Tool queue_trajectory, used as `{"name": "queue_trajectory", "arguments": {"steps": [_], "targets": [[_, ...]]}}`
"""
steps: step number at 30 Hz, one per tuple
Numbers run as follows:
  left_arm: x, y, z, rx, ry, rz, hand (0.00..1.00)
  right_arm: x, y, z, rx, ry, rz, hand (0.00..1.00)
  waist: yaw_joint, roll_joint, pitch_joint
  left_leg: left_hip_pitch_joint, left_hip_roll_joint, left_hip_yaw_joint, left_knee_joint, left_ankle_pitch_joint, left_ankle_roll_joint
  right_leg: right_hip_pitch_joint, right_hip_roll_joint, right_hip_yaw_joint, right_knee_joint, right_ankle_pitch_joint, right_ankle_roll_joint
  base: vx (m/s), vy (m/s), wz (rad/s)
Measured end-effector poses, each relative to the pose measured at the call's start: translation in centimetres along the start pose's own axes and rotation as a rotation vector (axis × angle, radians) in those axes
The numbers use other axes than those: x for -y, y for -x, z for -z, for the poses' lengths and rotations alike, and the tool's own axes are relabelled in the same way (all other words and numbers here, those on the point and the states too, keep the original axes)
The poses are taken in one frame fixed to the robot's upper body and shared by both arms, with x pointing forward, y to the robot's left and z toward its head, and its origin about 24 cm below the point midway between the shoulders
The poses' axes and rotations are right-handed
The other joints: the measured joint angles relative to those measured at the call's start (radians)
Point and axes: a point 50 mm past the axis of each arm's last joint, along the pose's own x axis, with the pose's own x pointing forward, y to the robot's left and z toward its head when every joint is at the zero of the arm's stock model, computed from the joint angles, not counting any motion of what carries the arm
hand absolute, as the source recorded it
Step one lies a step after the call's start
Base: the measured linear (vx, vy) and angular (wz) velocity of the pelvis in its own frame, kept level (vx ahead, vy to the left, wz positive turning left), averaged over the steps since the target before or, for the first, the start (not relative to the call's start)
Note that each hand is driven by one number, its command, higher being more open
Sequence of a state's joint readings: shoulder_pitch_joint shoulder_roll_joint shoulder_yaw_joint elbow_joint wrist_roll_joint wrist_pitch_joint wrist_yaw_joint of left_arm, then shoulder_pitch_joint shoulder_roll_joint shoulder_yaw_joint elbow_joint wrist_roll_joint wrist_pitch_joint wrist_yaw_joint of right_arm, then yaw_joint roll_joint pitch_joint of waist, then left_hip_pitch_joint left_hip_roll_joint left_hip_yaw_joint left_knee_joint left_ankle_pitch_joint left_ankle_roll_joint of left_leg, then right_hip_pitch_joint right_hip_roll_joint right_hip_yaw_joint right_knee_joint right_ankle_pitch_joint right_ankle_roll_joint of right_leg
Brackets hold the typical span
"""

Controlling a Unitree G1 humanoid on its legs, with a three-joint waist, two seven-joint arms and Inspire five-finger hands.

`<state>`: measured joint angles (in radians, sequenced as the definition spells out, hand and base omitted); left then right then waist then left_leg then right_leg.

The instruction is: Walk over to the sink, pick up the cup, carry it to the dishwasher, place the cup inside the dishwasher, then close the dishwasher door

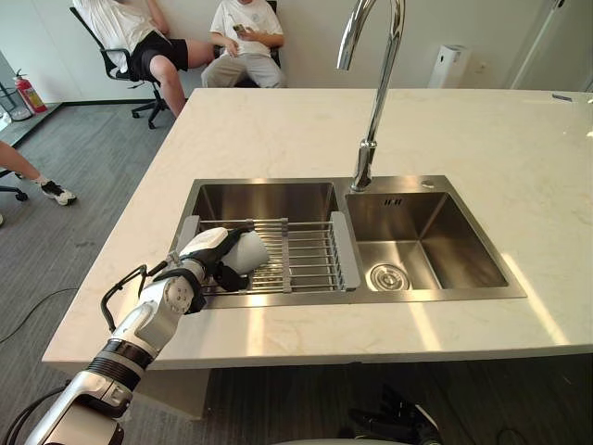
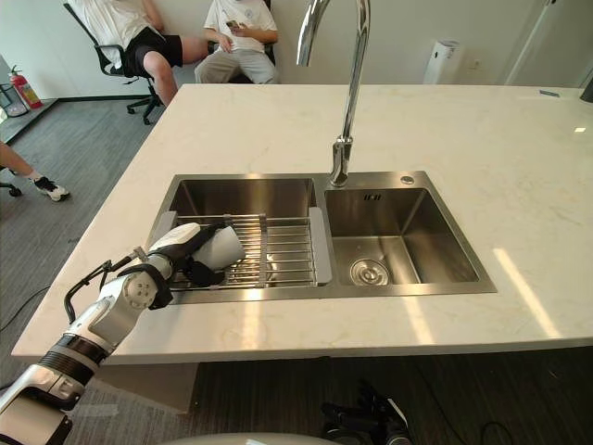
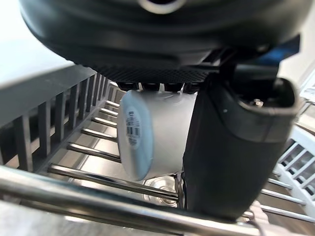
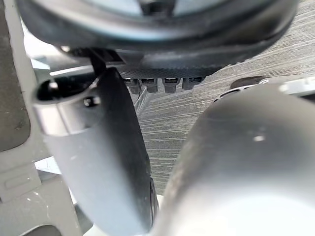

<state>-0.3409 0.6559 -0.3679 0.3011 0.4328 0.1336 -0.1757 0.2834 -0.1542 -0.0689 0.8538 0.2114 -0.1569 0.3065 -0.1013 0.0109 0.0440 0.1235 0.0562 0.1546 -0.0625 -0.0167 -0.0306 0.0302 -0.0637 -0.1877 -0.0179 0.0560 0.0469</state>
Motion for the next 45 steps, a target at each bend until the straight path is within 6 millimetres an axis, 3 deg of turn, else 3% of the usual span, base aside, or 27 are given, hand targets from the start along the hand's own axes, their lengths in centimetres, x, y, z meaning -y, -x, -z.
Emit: {"name": "queue_trajectory", "arguments": {"steps": [2,3,15,24,32,35,45], "targets": [[0.0,-0.2,0.1,-0.008,0.0,0.002,1.0,0.0,0.0,0.0,0.001,0.001,-0.001,1.0,0.0,0.0,0.0,0.0,0.0,0.0,0.0,0.0,0.0,0.0,0.0,0.001,0.0,0.0,0.0,0.0,0.0,0.0],[-0.1,-0.2,0.1,-0.012,-0.013,0.003,0.0,0.0,0.0,-0.1,0.001,0.001,-0.002,1.0,0.0,0.0,0.0,0.002,0.0,0.003,0.0,0.0,0.0,0.0,0.0,0.003,0.001,0.0,0.0,0.0,0.0,-0.04],[-0.9,-1.0,0.5,-0.037,-0.025,0.002,0.0,-0.2,-0.1,-0.3,0.004,0.015,-0.019,1.0,-0.008,0.001,0.002,0.007,0.008,0.019,0.001,-0.004,-0.006,-0.001,0.0,0.017,0.001,0.0,0.0,0.0,-0.001,-0.04],[-0.6,-1.0,-0.7,0.05,0.123,-0.053,0.0,-0.3,-0.2,-0.6,0.016,0.016,-0.025,1.0,-0.007,0.004,0.004,0.002,0.004,0.009,0.001,-0.005,-0.007,-0.002,-0.001,0.007,0.0,-0.001,0.0,0.0,0.0,0.02],[-0.9,1.8,-5.6,0.361,0.343,-0.26,0.0,-1.3,-0.5,-1.6,0.078,0.015,-0.049,1.0,0.028,0.004,0.005,-0.002,0.001,-0.014,0.01,-0.005,-0.007,0.011,-0.006,-0.015,0.002,-0.005,-0.001,-0.02,-0.008,0.08],[-1.0,3.2,-6.6,0.45,0.421,-0.329,0.0,-1.8,-0.6,-1.9,0.098,0.026,-0.062,1.0,0.034,0.003,0.005,-0.001,0.001,-0.03,0.014,-0.004,-0.006,0.022,-0.005,-0.031,0.002,-0.009,-0.001,-0.05,-0.023,0.14],[1.2,6.2,-6.7,0.519,0.729,-0.362,0.0,-3.1,-0.9,-2.4,0.137,0.021,-0.077,1.0,0.068,0.002,0.006,-0.01,0.007,-0.049,0.015,-0.005,-0.005,0.026,-0.008,-0.045,0.002,-0.016,0.001,-0.02,-0.013,0.06]]}}
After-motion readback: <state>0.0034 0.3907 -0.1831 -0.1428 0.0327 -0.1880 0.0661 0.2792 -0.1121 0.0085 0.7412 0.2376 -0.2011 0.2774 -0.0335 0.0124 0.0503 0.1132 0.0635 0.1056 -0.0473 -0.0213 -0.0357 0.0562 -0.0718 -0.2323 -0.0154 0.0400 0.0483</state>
